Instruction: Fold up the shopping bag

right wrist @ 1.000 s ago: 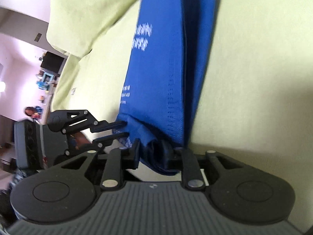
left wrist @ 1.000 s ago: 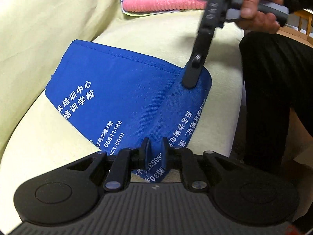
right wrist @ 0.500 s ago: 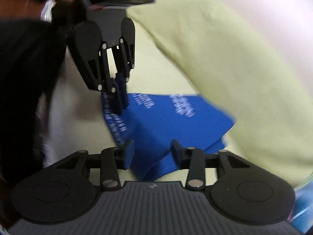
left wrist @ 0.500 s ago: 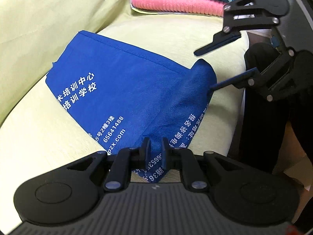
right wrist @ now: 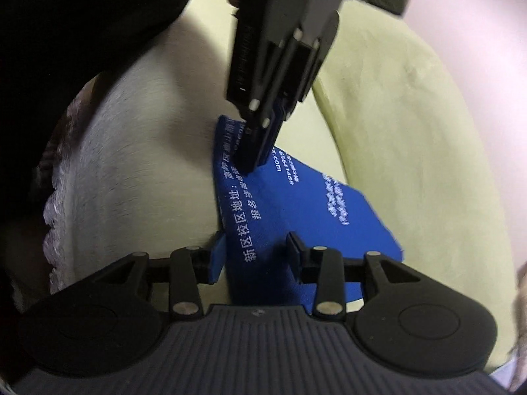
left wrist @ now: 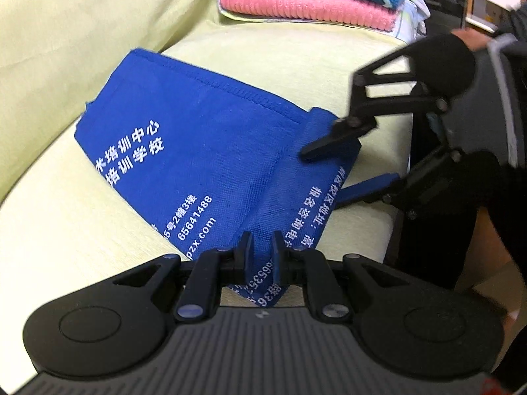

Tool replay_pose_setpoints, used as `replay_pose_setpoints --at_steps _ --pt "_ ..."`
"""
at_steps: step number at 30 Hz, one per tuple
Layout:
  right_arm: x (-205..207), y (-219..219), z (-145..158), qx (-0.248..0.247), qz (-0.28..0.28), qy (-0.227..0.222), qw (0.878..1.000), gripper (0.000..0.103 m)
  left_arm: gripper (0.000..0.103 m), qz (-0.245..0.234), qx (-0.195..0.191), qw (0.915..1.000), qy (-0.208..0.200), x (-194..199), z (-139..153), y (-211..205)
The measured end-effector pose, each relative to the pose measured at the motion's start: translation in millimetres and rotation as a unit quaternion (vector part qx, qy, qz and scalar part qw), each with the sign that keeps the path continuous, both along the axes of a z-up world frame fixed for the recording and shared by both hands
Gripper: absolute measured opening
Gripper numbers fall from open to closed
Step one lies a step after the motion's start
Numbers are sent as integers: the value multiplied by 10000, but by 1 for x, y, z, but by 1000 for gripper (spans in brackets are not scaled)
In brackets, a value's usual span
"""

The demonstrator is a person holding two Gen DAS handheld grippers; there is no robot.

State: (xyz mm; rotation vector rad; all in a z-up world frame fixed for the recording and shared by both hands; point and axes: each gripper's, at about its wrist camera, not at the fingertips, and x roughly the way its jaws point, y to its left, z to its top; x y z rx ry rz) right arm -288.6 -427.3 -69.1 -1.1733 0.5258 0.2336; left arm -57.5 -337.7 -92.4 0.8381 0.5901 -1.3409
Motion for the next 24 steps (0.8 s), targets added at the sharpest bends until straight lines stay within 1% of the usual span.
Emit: replay_pose_setpoints --at_steps 1,4,6,8,10,12,13,15,16,17,18,19,20,21,22,23,24 --pt "1 -2 3 116 -39 81 9999 32 12 -91 21 9998 -158 -4 1 1" --pt "7 -9 16 518 -239 396 9976 31 20 -501 115 9950 -853 -20 5 7" --pt "14 -13 24 767 -367 629 9944 31 45 -815 92 9907 -1090 -29 9 12" --pt "23 -22 32 1148 -530 896 9879 31 52 -1116 108 9852 -1299 -37 10 16" --pt "32 -31 40 1554 -700 1168 9784 31 53 -1418 235 9762 -1626 -45 5 15" --pt "41 -41 49 1955 -867 1437 9662 31 53 -1591 411 9673 -1932 -49 -4 10" --pt "45 -46 53 2153 -950 1570 9592 31 52 -1612 507 9654 -1987 -48 -8 5" --pt "55 -57 61 2563 -1140 1835 9422 31 46 -1709 614 9623 -2024 -46 -14 -1" --pt "60 -65 65 2820 -1253 1975 9305 31 44 -1747 622 9617 -2019 -45 -14 -3" --pt "67 -73 68 3109 -1378 2116 9163 31 37 -1737 664 9623 -1987 -43 -14 -6" --pt "73 -82 68 3396 -1502 2251 9008 31 33 -1718 700 9638 -1917 -40 -13 -8" --pt "78 -90 70 3613 -1577 2344 8886 31 32 -1688 727 9666 -1787 -36 -12 -10" --pt "79 -93 70 3718 -1584 2362 8837 31 30 -1657 754 9692 -1656 -32 -11 -12" --pt "80 -94 68 3783 -1568 2354 8814 31 29 -1637 775 9716 -1526 -28 -9 -14" --pt "76 -92 66 3701 -1467 2251 8893 31 29 -1638 787 9733 -1404 -24 -6 -15" --pt "69 -88 64 3543 -1321 2100 9016 34 29 -1653 793 9744 -1302 -20 -5 -15" --pt "61 -83 61 3313 -1138 1900 9172 35 29 -1673 792 9752 -1210 -17 -4 -16"
